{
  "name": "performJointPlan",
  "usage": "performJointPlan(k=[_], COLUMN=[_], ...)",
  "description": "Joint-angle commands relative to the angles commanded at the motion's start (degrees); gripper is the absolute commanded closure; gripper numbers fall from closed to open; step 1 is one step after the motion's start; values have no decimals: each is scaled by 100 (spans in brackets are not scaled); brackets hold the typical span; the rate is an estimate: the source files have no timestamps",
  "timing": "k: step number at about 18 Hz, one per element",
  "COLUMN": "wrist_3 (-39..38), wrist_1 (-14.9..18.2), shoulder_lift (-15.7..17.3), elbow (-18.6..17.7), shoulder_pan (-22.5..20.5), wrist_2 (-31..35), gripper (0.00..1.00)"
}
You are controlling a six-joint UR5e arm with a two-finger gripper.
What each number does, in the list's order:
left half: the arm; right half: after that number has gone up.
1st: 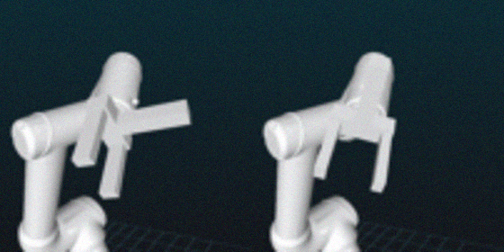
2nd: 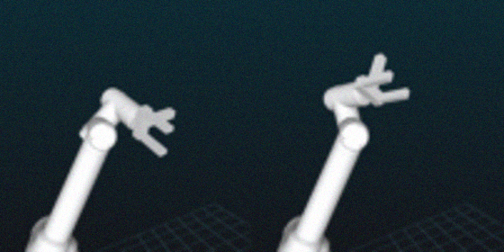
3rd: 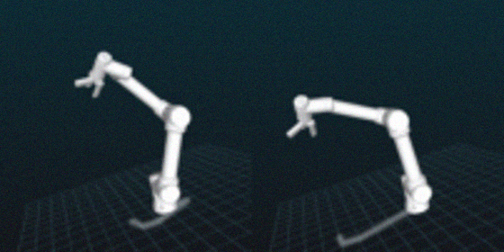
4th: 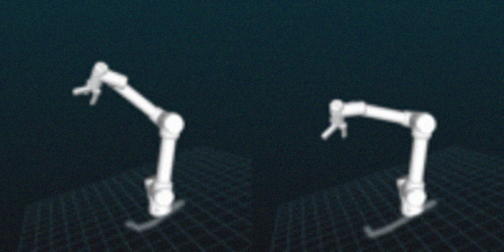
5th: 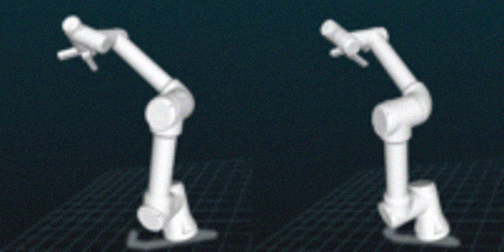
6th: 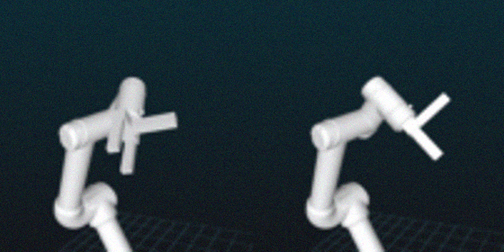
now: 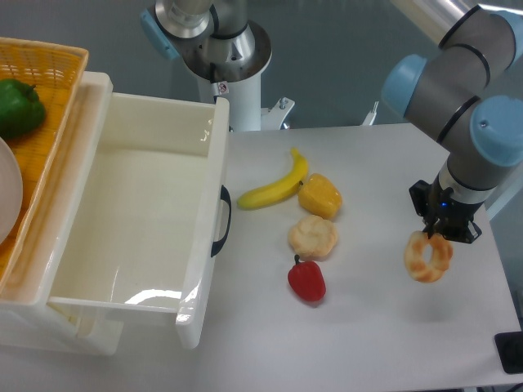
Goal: Place the donuts in the upper white drawer
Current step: 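Carry the held donut with the gripper over to the open white drawer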
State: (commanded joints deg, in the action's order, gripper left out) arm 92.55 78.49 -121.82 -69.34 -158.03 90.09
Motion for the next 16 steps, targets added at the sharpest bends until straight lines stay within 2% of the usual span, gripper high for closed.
performJointPlan(k=[6, 13, 16], wrist_3=[-70, -684, -1036], wrist_1=[9, 88, 245], shoulder_lift=[9, 334, 614], elbow=[-18, -62, -141], shoulder_pan=[114, 334, 509], wrist_2=[9, -237, -456], gripper=[99, 100, 100])
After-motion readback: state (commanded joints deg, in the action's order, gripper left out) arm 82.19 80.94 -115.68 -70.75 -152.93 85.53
